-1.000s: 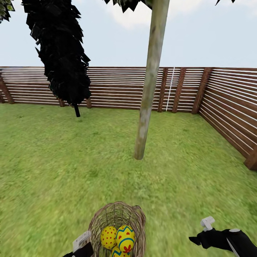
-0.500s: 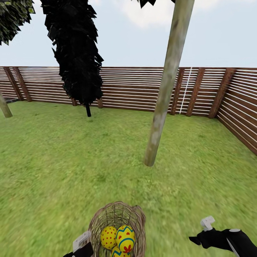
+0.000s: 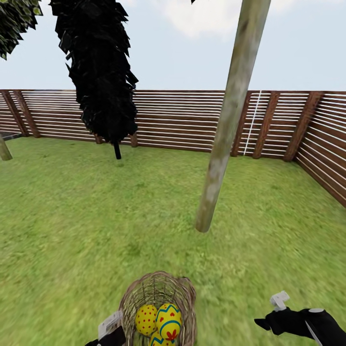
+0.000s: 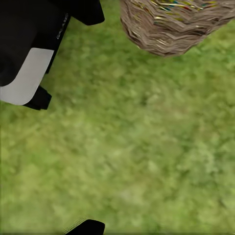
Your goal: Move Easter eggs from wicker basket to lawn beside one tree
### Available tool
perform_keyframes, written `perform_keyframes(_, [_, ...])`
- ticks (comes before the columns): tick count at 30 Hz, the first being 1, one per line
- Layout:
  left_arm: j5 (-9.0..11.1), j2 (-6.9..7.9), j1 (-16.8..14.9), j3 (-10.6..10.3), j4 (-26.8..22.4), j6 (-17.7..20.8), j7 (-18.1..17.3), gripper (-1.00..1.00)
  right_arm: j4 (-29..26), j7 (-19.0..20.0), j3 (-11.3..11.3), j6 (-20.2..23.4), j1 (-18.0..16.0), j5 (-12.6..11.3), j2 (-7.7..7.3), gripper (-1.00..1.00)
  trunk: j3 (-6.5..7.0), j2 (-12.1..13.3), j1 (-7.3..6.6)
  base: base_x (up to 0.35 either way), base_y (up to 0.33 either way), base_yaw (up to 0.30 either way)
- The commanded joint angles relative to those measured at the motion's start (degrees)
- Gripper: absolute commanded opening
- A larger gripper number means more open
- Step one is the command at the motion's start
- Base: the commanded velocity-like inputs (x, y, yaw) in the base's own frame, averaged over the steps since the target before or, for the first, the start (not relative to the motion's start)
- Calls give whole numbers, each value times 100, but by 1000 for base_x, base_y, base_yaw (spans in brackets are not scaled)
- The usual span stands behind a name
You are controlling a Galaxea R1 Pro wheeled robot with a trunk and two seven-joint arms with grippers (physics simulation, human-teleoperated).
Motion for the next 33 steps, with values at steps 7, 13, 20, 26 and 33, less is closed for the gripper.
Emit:
perform_keyframes(7, [53, -4, -2, 39, -13, 41, -24, -100, 40, -4, -28, 29, -6, 46, 5, 100, -7, -5, 4, 340, 0, 0])
perform_keyframes(13, [53, -4, -2, 37, -13, 41, -15, -100, 48, -18, -26, 17, -5, 41, 13, 100, -7, -5, 4, 340, 0, 0])
perform_keyframes(20, [53, -4, -2, 54, -56, 50, -15, -100, 162, -18, -17, 17, -3, 57, 5, 100, -7, -5, 4, 340, 0, 0])
perform_keyframes(26, [53, 5, -2, 56, -92, 50, -15, -100, 163, -18, -18, 17, -8, 58, 5, 100, -7, -5, 4, 340, 0, 0])
perform_keyframes(33, [53, -3, -2, 56, -91, 50, -15, -100, 163, -18, -26, -1, -7, 54, 5, 100, -7, -5, 4, 340, 0, 0])
